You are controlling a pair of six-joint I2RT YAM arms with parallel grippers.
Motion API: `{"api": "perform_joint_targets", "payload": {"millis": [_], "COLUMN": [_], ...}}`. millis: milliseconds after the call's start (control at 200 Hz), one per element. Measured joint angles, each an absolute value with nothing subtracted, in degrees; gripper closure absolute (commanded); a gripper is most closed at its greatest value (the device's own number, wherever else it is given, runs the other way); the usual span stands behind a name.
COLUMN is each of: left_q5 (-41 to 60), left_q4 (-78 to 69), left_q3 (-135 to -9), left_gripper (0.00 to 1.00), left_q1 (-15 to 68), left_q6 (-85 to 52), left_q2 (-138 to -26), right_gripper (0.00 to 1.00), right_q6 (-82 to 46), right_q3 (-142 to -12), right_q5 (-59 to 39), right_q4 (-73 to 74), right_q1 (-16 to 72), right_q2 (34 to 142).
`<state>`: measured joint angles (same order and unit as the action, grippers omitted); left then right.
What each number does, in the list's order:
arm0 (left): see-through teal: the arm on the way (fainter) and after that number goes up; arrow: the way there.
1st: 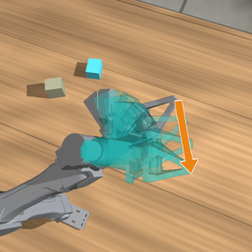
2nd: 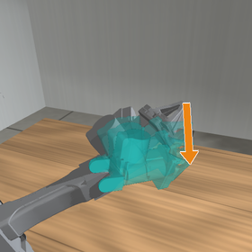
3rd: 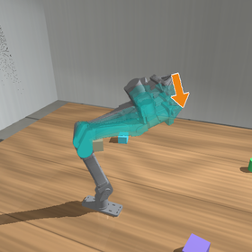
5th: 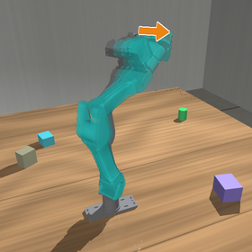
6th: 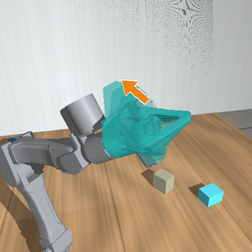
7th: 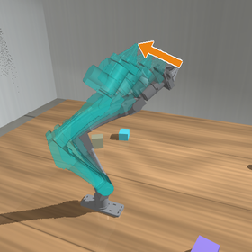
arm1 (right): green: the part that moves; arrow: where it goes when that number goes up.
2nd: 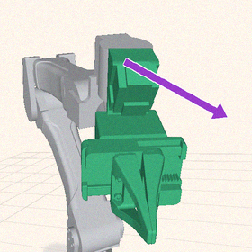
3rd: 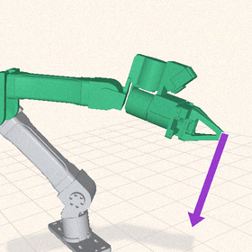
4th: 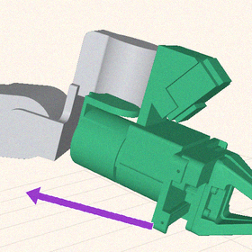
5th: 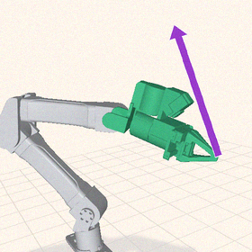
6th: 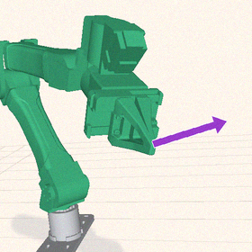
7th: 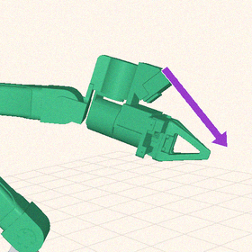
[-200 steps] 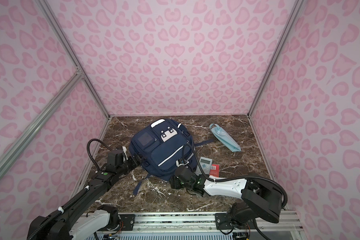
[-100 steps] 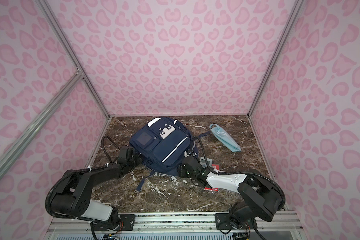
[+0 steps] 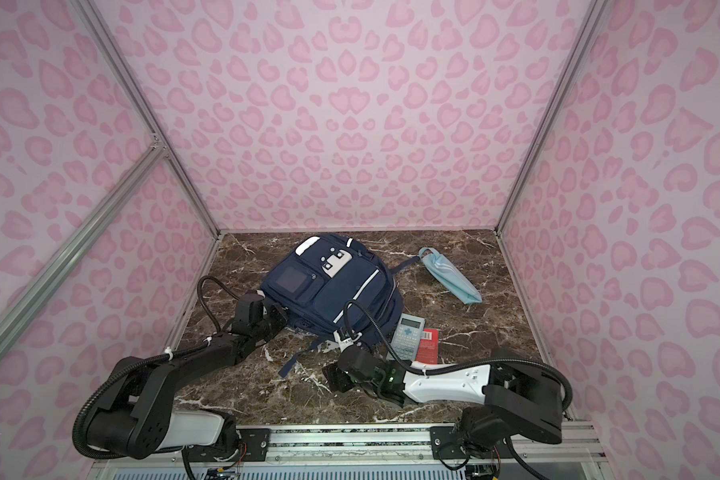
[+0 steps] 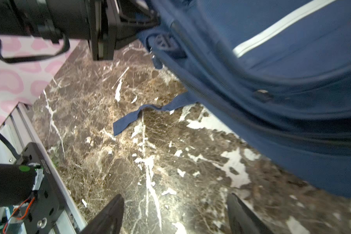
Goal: Pack the student bag
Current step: 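Grasp the zipper pull with the right gripper while the left holds the bag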
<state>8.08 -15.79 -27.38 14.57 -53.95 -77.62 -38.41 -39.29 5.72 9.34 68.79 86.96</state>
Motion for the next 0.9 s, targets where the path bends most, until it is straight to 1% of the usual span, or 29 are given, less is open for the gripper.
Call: {"api": "perform_joint_targets", "payload": {"millis": [100,170,275,325,360,480,525,580,685,750,825,900], "left_q5": [8.6,8.8,9.4,10.0,10.4,10.7,10.7,10.7,11.1,11.5,11.6,11.5], "left_q4": [-14.5,-13.3,-12.5,-12.2,-11.9,-10.6,-10.6,-10.7,-10.4,-10.2,-9.5,-8.4], "left_q3": [-26.6,-26.2,-25.0,-24.2,-23.8,-22.8,-22.4,-22.0,-21.9,-21.9,-21.9,-21.9], "left_gripper": [0.97,0.97,0.97,0.97,0.97,0.97,0.97,0.97,0.97,0.97,0.97,0.97], "left_q1": [14.9,15.5,17.1,17.6,17.8,18.0,18.0,18.0,18.0,18.0,18.0,18.0], "left_q6": [-54.5,-55.0,-55.7,-56.5,-56.9,-56.9,-56.9,-56.9,-56.9,-56.9,-56.9,-56.6], "left_q2": [-74.8,-72.9,-70.2,-69.1,-68.3,-65.8,-65.3,-65.0,-64.2,-63.6,-63.0,-62.3], "right_gripper": [0.24,0.28,0.39,0.49,0.54,0.6,0.64,0.73,0.84,0.93,0.99,1.0], "right_q6": [-37.7,-36.4,-35.0,-34.9,-34.7,-34.8,-34.7,-34.7,-34.7,-34.0,-33.7,-33.2], "right_q3": [-45.0,-48.7,-54.4,-57.6,-59.6,-62.8,-63.3,-64.0,-65.9,-65.8,-65.1,-64.1], "right_q5": [6.1,7.2,9.5,11.3,12.9,18.4,19.7,21.0,23.2,23.5,23.5,22.7], "right_q4": [10.9,12.7,13.8,13.6,13.5,12.1,12.1,12.0,11.5,12.2,13.6,15.2], "right_q1": [69.1,69.3,69.3,69.3,69.3,69.2,69.2,69.2,69.1,68.8,68.7,68.7], "right_q2": [93.5,97.1,102.1,104.6,106.1,109.4,110.4,111.4,113.5,114.1,114.1,113.9]}}
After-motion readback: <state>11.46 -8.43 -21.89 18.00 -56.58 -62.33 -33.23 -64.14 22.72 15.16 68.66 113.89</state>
